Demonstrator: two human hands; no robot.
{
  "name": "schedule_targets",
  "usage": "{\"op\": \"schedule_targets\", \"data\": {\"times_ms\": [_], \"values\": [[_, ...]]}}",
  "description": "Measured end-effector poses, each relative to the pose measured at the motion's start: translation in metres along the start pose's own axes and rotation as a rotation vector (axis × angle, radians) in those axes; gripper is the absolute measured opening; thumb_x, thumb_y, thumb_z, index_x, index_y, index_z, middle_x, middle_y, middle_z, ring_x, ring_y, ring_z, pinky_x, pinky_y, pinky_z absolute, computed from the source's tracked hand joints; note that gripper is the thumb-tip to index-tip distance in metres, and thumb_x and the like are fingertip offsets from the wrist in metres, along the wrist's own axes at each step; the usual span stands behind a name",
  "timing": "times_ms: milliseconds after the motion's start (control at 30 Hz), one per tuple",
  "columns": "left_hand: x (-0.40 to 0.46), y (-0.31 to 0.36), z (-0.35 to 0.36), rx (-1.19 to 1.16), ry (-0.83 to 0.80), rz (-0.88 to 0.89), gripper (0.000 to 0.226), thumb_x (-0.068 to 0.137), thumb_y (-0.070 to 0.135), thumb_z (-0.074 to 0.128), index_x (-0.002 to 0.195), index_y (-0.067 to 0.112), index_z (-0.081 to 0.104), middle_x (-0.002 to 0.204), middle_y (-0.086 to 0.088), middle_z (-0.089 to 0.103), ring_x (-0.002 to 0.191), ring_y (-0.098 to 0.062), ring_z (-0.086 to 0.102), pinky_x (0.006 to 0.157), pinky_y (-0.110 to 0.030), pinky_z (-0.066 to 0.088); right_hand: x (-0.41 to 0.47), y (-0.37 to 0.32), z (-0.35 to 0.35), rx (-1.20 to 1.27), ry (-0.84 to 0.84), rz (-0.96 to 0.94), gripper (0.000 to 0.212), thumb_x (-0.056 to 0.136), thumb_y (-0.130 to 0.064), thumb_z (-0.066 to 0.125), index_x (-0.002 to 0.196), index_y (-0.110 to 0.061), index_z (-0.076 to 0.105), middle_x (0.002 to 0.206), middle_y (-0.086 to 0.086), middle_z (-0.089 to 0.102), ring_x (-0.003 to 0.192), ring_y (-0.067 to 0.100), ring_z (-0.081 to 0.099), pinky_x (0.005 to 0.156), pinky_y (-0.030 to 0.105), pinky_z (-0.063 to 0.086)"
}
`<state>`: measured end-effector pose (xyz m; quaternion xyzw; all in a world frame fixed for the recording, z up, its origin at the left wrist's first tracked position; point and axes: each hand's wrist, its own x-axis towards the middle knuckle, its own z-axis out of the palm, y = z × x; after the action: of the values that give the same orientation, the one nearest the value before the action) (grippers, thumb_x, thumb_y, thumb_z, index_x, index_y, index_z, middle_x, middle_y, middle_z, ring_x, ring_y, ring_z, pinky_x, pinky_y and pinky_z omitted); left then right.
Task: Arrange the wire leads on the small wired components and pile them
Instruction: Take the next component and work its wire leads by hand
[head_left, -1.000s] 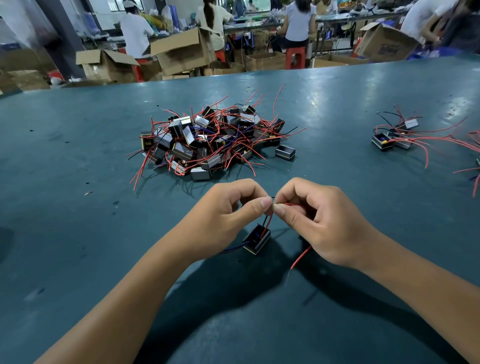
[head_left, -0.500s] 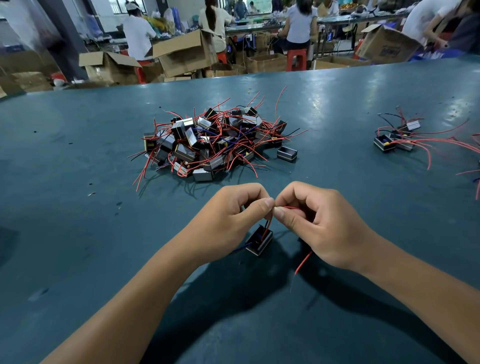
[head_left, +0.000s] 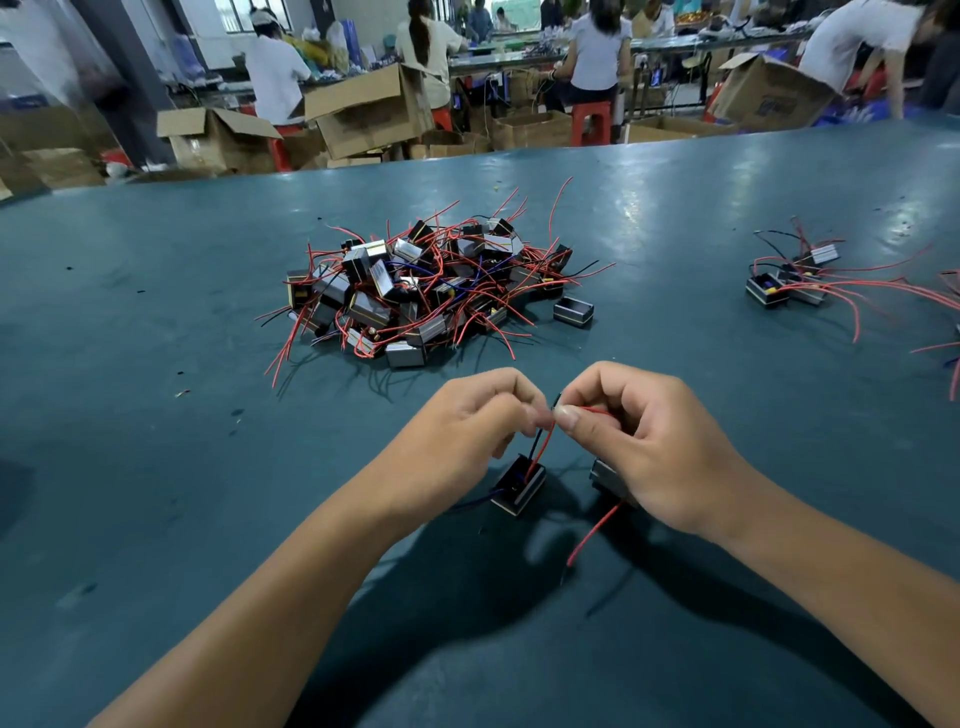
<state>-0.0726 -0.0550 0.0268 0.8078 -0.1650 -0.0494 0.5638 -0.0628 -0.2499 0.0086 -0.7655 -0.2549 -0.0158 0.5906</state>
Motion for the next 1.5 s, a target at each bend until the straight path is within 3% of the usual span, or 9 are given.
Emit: {"op": "schedule_targets", "data": {"times_ms": [133, 367, 533, 667, 767, 867, 1133, 1300, 1500], "values": [[-0.002, -0.007, 0.003, 0.197, -0.006, 0.082, 0.011, 0.089, 0.032, 0.07, 0.081, 0.025, 0.067, 0.056, 0.017, 0.052, 0.047, 0.0, 0.039, 0.049, -0.011, 0.031, 0.002, -0.001, 0.0, -0.017, 0.021, 0.02, 0.011, 0.088, -0.026, 0.063, 0.082, -0.018, 0.066, 0.062, 0.003, 0.05, 0.052, 0.008, 0.037, 0.049, 0.017, 0.031], [-0.001, -0.009, -0.011, 0.212, -0.077, 0.078, 0.021, 0.09, 0.043, 0.069, 0.082, 0.024, 0.069, 0.066, -0.005, 0.06, 0.055, -0.011, 0.044, 0.055, -0.027, 0.036, 0.001, 0.001, -0.007, 0.001, -0.007, 0.063, 0.014, 0.095, -0.01, 0.062, 0.081, -0.015, 0.065, 0.055, -0.015, 0.051, 0.047, 0.001, 0.039, 0.049, 0.009, 0.031], [-0.004, -0.003, -0.02, 0.221, -0.168, 0.078, 0.025, 0.095, 0.048, 0.062, 0.085, 0.027, 0.072, 0.069, 0.012, 0.063, 0.055, -0.008, 0.046, 0.053, -0.021, 0.038, 0.001, -0.007, -0.015, -0.006, -0.07, 0.044, 0.016, 0.09, -0.024, 0.062, 0.076, -0.016, 0.065, 0.058, 0.003, 0.056, 0.053, 0.015, 0.051, 0.051, 0.03, 0.041], [0.001, -0.007, -0.022, 0.221, 0.119, 0.09, 0.024, 0.099, 0.033, 0.056, 0.083, 0.025, 0.071, 0.074, 0.006, 0.066, 0.061, -0.008, 0.049, 0.06, -0.025, 0.041, 0.01, -0.008, -0.032, -0.014, 0.191, -0.017, 0.023, 0.091, -0.028, 0.055, 0.077, -0.017, 0.07, 0.068, 0.005, 0.068, 0.066, 0.016, 0.067, 0.069, 0.023, 0.053], [0.003, -0.011, -0.017, 0.323, 0.215, 0.071, 0.014, 0.098, 0.021, 0.062, 0.087, 0.028, 0.067, 0.066, 0.02, 0.059, 0.053, -0.004, 0.04, 0.054, -0.017, 0.035, 0.015, 0.005, -0.038, -0.189, 0.353, 0.039, 0.016, 0.092, -0.028, 0.059, 0.079, -0.025, 0.069, 0.071, -0.004, 0.07, 0.068, 0.018, 0.068, 0.072, 0.039, 0.058], [0.001, -0.011, -0.009, 0.437, 0.238, 0.115, 0.01, 0.097, 0.02, 0.064, 0.092, 0.029, 0.065, 0.068, 0.037, 0.056, 0.05, -0.003, 0.042, 0.051, -0.008, 0.035, 0.016, 0.015, -0.034, -0.311, 0.205, 0.138, 0.013, 0.091, -0.018, 0.065, 0.083, -0.027, 0.068, 0.076, -0.011, 0.071, 0.074, 0.012, 0.068, 0.076, 0.041, 0.057], [0.0, -0.01, 0.017, 0.601, 0.11, 0.198, 0.013, 0.088, 0.032, 0.078, 0.099, 0.028, 0.072, 0.064, 0.038, 0.053, 0.058, 0.009, 0.046, 0.052, -0.011, 0.025, 0.01, 0.009, -0.02, -0.326, -0.121, 0.119, 0.017, 0.086, -0.018, 0.075, 0.097, -0.03, 0.07, 0.086, -0.016, 0.074, 0.069, -0.006, 0.063, 0.06, 0.007, 0.04], [0.0, -0.011, 0.01, 0.527, 0.166, 0.242, 0.005, 0.088, 0.024, 0.076, 0.089, 0.028, 0.073, 0.066, 0.03, 0.057, 0.055, -0.001, 0.047, 0.053, -0.011, 0.028, 0.01, 0.007, -0.021, -0.25, -0.179, 0.151, 0.017, 0.086, -0.022, 0.076, 0.101, -0.027, 0.07, 0.089, -0.008, 0.076, 0.082, 0.009, 0.07, 0.072, 0.031, 0.054], [0.001, -0.015, 0.005, 0.39, 0.198, 0.193, 0.011, 0.091, 0.023, 0.073, 0.084, 0.032, 0.071, 0.074, 0.021, 0.064, 0.049, -0.006, 0.045, 0.05, -0.014, 0.035, 0.01, 0.013, -0.021, -0.323, -0.107, 0.173, 0.017, 0.087, -0.015, 0.067, 0.096, -0.03, 0.07, 0.065, -0.011, 0.065, 0.056, 0.011, 0.056, 0.059, 0.027, 0.042]]}}
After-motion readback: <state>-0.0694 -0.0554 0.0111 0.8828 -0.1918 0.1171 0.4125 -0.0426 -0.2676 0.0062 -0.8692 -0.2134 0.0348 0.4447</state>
